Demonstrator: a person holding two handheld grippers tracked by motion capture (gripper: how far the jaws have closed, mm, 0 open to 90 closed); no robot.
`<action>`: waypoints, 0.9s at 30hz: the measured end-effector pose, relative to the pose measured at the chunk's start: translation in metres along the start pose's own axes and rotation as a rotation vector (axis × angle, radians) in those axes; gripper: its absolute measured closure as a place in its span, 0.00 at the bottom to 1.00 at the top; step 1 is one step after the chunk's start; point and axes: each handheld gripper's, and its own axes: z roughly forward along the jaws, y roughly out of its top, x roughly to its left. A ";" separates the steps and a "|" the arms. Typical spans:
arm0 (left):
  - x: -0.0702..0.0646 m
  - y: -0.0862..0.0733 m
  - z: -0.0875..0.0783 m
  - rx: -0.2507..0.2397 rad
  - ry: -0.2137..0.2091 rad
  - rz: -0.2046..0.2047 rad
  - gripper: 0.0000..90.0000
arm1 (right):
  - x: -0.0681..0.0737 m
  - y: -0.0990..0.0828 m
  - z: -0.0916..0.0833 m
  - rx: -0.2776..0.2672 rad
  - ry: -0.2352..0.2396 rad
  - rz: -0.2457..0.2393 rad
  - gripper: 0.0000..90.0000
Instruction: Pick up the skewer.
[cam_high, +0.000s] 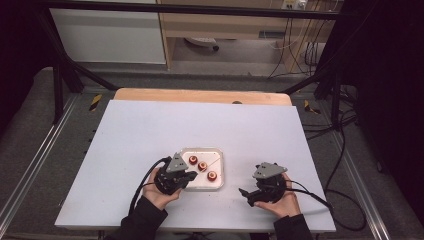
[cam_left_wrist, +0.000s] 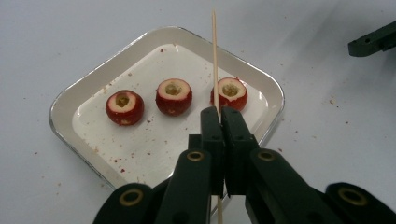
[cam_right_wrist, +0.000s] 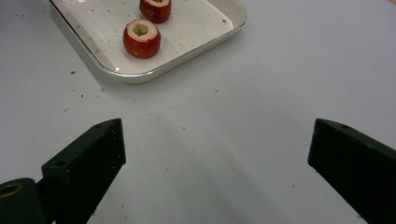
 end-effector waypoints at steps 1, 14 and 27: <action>0.000 0.000 0.000 0.000 0.000 0.000 0.98 | 0.001 0.002 0.000 -0.001 -0.002 -0.015 0.06; -0.013 0.018 0.012 0.059 -0.053 0.081 0.98 | 0.016 0.022 0.008 0.031 -0.030 -0.202 0.11; -0.028 0.034 0.024 0.106 -0.092 0.143 0.98 | 0.028 0.031 0.006 0.040 -0.059 -0.390 0.23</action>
